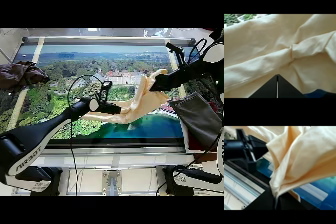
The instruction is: Fold the shirts.
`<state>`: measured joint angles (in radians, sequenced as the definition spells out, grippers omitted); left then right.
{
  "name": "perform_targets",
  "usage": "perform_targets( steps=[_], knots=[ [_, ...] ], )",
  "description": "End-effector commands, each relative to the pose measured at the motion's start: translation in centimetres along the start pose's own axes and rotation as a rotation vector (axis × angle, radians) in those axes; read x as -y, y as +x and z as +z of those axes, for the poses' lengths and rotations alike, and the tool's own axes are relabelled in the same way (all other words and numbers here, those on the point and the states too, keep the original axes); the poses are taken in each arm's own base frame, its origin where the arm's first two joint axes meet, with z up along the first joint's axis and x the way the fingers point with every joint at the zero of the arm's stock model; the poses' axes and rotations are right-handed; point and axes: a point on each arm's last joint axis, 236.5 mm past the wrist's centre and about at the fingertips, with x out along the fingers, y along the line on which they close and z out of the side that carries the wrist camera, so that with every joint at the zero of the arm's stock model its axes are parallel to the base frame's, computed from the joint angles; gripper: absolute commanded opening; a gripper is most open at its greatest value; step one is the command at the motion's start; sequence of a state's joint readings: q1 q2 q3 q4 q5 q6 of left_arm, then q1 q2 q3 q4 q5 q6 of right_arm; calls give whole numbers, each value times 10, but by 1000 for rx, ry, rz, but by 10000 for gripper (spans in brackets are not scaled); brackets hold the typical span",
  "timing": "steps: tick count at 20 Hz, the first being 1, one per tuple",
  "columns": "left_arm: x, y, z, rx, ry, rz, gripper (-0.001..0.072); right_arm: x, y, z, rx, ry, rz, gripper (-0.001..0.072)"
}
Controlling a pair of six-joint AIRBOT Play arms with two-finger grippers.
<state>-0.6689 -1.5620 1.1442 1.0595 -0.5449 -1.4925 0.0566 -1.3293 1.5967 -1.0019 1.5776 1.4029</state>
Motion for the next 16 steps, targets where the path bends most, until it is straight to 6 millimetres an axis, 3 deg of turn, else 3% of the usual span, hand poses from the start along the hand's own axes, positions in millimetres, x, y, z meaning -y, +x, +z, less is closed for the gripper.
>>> perform_targets(
  steps=[1, 3, 5, 7, 11, 14, 16],
  knots=[
    [26, 24, 4, -9, -7, -67, 8, -44, 9, 25, 114, -73, 63, 17],
    [18, 30, -2, -37, -11, -57, 8, -67, 18, 36, 161, -119, 83, 16],
    [-1, 10, 13, -25, -45, -47, 9, -86, 30, 39, 168, -153, 104, 17],
    [-44, -37, 32, -22, -48, 13, 9, -103, 47, 36, 141, -176, 133, 16],
    [-178, -160, 28, -84, -50, 322, 10, -150, 95, 57, 214, -194, 202, 16],
    [-230, -239, 26, -2, -196, 415, 10, -193, 159, 69, 265, -171, 279, 16],
    [-248, -277, 26, 63, -250, 463, 9, -214, 207, 69, 292, -136, 306, 36]
  ],
)
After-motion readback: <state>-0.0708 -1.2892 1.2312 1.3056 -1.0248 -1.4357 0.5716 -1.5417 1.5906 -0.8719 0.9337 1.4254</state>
